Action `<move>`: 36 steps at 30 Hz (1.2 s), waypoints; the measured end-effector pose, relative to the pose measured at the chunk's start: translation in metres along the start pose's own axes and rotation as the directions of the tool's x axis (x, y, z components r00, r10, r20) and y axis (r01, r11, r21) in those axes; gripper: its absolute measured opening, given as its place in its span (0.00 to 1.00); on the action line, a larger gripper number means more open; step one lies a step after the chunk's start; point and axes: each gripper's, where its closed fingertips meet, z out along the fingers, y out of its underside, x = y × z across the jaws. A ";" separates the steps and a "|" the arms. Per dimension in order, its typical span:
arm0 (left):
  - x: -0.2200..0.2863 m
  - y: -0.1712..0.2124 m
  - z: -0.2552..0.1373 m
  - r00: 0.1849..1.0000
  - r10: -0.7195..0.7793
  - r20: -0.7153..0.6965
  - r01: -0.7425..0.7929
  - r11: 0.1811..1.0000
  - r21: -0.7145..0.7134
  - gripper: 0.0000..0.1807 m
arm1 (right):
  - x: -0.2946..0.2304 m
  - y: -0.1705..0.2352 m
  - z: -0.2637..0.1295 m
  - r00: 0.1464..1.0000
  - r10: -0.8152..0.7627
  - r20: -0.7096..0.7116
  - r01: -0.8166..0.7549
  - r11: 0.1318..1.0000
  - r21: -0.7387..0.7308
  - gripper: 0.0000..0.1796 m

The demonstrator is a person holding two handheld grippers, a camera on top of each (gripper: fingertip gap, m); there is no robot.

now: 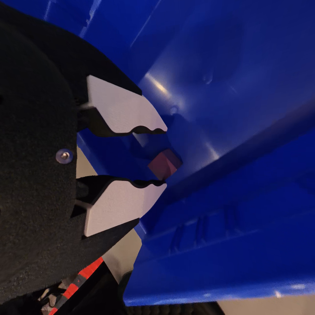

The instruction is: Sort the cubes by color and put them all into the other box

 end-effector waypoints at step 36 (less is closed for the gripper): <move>0.155 -0.101 -0.154 0.962 0.256 0.095 -0.225 0.546 0.807 0.16 | -0.051 -0.049 0.029 0.980 -0.155 0.123 0.138 0.981 0.136 0.25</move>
